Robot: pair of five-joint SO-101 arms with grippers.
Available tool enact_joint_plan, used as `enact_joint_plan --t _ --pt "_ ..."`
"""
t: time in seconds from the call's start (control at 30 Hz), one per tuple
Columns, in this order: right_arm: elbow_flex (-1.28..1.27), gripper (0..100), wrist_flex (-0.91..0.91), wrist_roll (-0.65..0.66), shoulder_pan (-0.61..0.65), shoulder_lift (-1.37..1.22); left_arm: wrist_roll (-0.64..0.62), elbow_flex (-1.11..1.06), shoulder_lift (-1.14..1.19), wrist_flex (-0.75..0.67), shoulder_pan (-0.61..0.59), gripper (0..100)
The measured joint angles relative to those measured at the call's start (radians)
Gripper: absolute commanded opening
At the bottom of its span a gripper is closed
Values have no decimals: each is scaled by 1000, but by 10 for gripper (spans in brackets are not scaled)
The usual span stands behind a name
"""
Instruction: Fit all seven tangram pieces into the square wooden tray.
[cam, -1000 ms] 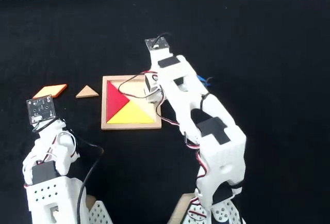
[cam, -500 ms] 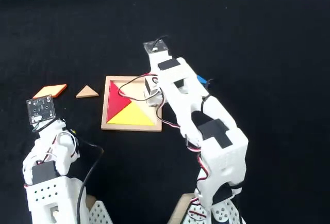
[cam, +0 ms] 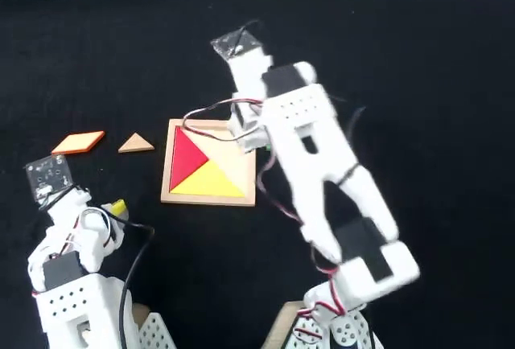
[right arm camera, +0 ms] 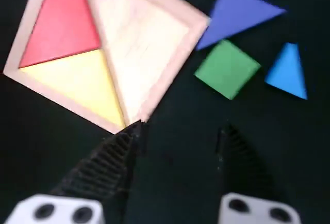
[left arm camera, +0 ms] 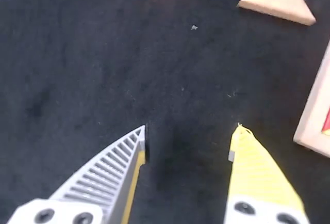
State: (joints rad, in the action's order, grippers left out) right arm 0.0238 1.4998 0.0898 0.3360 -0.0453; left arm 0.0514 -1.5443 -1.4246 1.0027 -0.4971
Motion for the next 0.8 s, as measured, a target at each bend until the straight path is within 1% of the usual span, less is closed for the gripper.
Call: enact_joint_plan --t 0.1,0.17,0.23,0.27,0.33,0.5,0.6,0.7,0.8 --pt "-91 219 -18 5 -106 57 106 55 0 0 0 263" --pt "-184 219 -75 3 -183 83 164 109 0 0 0 263" --pt "-287 219 -144 2 -219 104 239 178 2 2 0 263" --pt "-344 219 -186 2 -222 117 281 218 2 9 0 263" --pt "-450 219 -273 0 -222 137 408 288 2 41 0 263" --pt "-669 219 -485 2 -222 196 815 391 2 101 0 263" --pt "-767 219 -598 0 -222 230 1020 420 0 104 0 263" --pt "-844 219 -703 0 -222 252 1180 436 37 104 0 263" --pt "-905 219 -806 2 -244 256 1261 488 163 78 -2 263"
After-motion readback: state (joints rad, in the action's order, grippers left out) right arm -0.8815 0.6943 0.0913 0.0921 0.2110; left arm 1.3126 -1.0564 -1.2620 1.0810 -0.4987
